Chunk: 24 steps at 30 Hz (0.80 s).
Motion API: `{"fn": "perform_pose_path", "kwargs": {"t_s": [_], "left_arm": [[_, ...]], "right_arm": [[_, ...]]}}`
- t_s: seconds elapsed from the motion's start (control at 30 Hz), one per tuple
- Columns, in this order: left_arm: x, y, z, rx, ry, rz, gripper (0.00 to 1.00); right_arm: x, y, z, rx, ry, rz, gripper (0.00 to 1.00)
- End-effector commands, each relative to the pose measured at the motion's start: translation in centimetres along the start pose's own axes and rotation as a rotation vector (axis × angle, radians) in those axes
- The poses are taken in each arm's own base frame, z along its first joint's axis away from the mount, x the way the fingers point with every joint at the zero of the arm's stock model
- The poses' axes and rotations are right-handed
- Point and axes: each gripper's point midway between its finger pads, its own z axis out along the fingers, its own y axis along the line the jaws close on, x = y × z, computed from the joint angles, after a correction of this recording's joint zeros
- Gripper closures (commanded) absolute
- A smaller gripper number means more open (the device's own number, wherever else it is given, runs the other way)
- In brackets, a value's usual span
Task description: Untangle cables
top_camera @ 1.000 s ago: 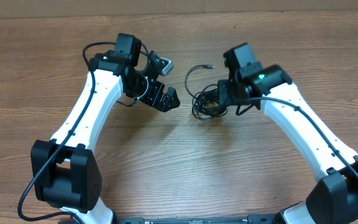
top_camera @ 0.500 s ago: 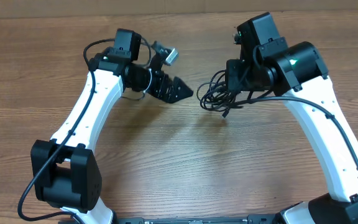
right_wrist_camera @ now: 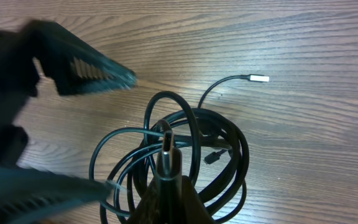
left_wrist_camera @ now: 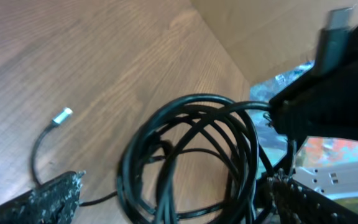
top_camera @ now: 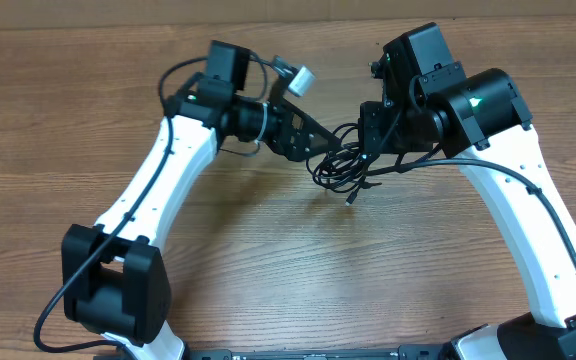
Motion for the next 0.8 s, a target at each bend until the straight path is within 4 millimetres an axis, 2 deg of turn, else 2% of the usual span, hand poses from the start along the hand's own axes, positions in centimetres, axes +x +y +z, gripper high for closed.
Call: {"fn": "perform_pose_path", "kwargs": {"t_s": [0.0, 0.2, 0.33, 0.53, 0.6, 0.63, 0.67, 0.73, 0.77], "left_arm": [[1.2, 0.8, 1.3, -0.095, 0.05, -0.116, 0.01], [3.2, 2.7, 1.2, -0.24, 0.105, -0.261, 0.13], [3.9, 4.4, 0.1, -0.327, 0.112, -0.324, 0.13], [3.8, 5.0, -0.8, -0.337, 0.094, -0.359, 0.13], [3.8, 5.1, -0.8, -0.338, 0.093, -0.36, 0.16], [3.8, 5.1, -0.8, -0.337, 0.093, -0.36, 0.23], [3.8, 5.0, -0.8, -0.335, 0.093, -0.36, 0.43], [3.9, 4.8, -0.6, -0.327, 0.1, -0.362, 0.96], [4.0, 4.7, -0.5, -0.326, 0.104, -0.362, 0.96]], "right_arm": [[-0.5, 1.0, -2.1, -0.045, -0.055, -0.015, 0.96], [-0.4, 0.9, -2.1, -0.039, -0.054, -0.016, 0.96], [-0.4, 0.1, -2.1, 0.004, -0.056, -0.012, 0.96], [-0.4, -0.1, -2.1, 0.012, -0.056, -0.012, 0.96], [-0.4, -0.1, -2.1, 0.012, -0.056, -0.012, 0.96], [-0.4, -0.1, -2.1, 0.012, -0.056, -0.012, 0.96], [-0.4, -0.1, -2.1, 0.012, -0.056, -0.011, 0.96], [-0.4, -0.1, -2.1, 0.012, -0.056, -0.011, 0.96], [-0.4, -0.1, -2.1, 0.012, -0.056, -0.011, 0.96]]}}
